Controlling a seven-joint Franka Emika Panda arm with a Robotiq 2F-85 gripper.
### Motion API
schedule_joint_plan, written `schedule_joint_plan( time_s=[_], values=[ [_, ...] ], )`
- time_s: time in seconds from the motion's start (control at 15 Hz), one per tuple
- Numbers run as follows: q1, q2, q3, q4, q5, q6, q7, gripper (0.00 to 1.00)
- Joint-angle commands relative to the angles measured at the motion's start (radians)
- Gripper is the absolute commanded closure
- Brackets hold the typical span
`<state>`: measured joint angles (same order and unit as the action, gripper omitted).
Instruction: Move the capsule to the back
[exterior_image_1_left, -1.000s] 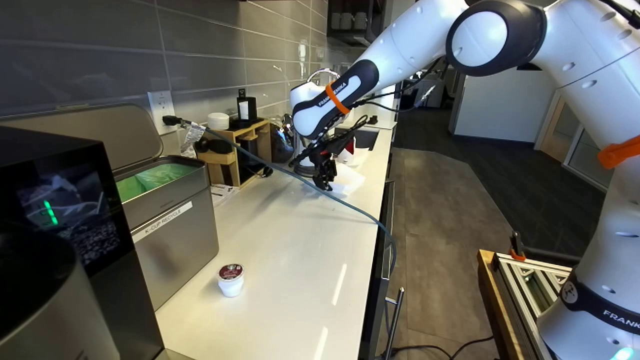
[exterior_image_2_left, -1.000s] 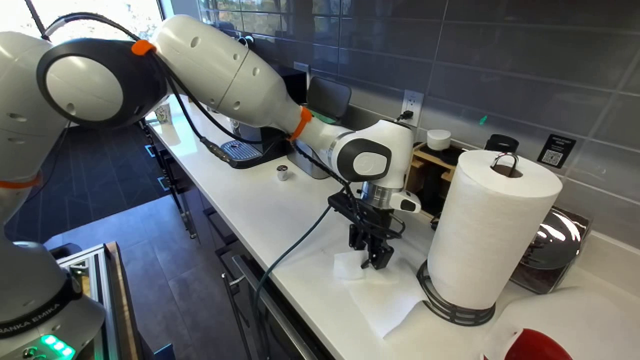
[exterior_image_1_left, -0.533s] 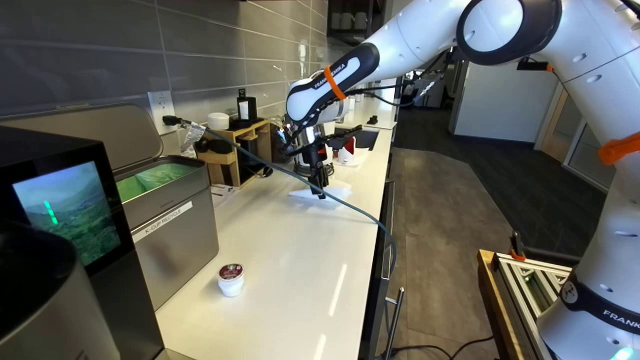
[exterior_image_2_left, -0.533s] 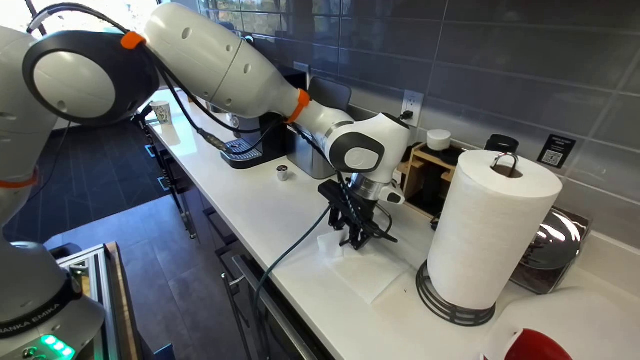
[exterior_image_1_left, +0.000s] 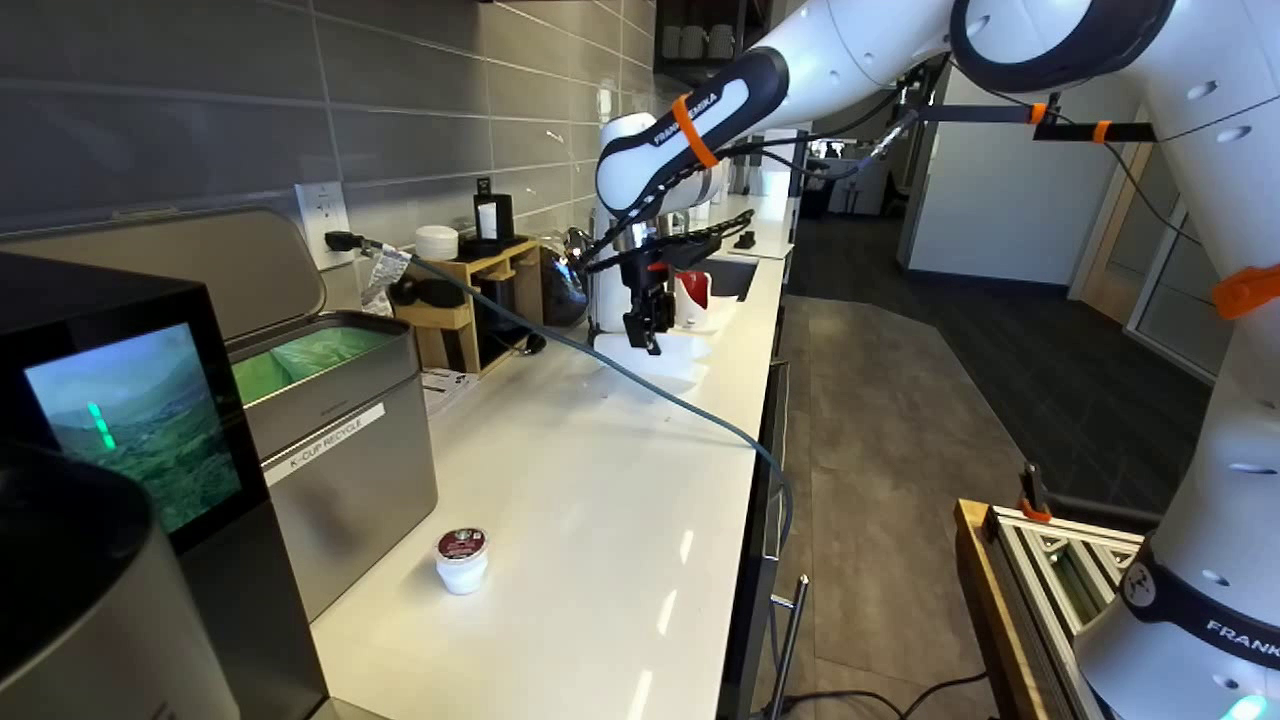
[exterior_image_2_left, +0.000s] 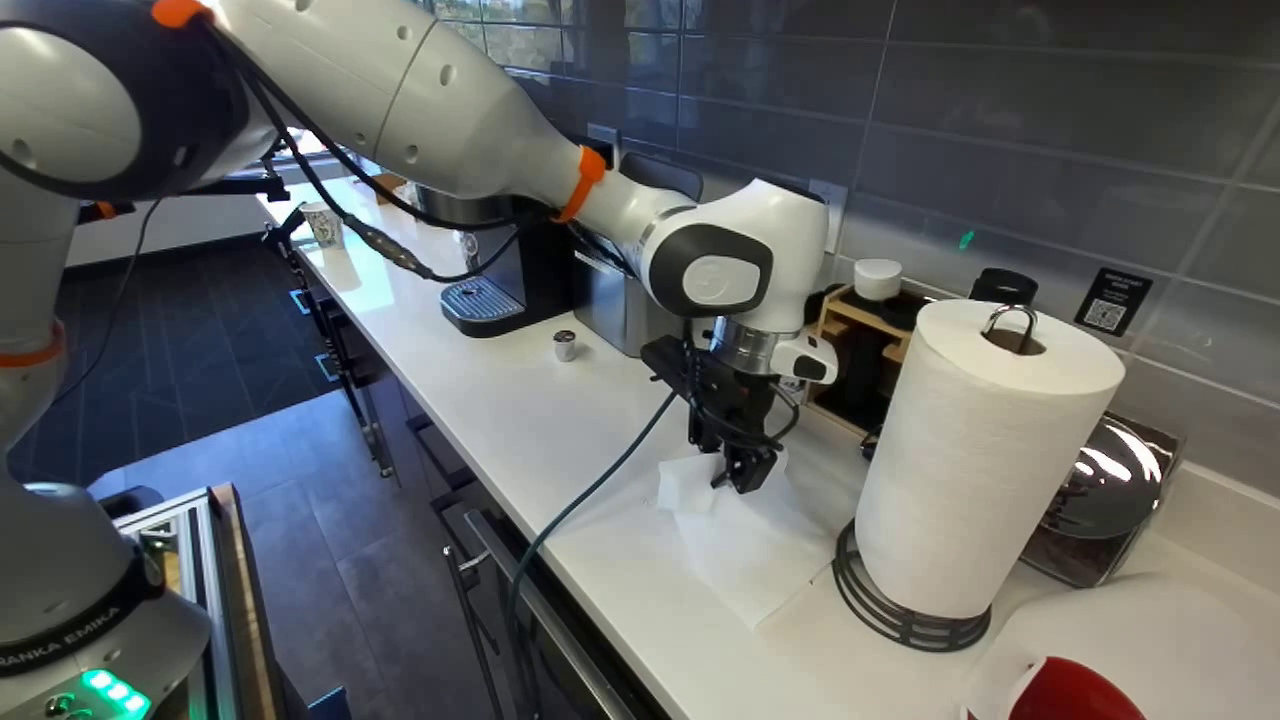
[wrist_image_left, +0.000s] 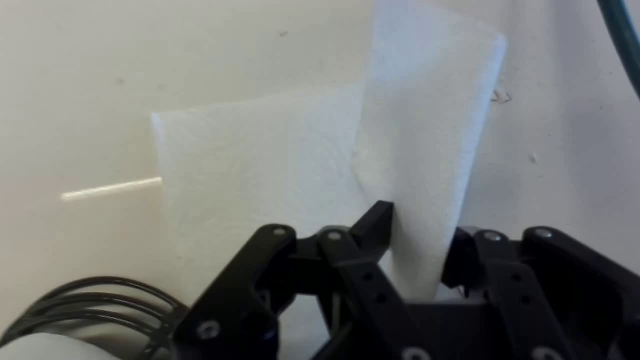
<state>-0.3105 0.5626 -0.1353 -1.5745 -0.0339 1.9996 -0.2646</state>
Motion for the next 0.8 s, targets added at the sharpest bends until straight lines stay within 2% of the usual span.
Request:
schedule_joint_plan(
  time_s=[0.0,0.27,0.53,0.73],
  values=[
    [0.051,-0.087,-0.07,-0.112,-0.083,-0.017,0.184,0.97],
    [0.05,-0.065,-0.095,-0.124,-0.098,-0.17,0.284,0.97],
    [0.011,-0.015,-0.047,-0.103,0.004,-0.291,0.198,0.97],
    [-0.009,0.002,-0.012,-0.093,0.115,-0.311,0.143,0.97]
  ],
)
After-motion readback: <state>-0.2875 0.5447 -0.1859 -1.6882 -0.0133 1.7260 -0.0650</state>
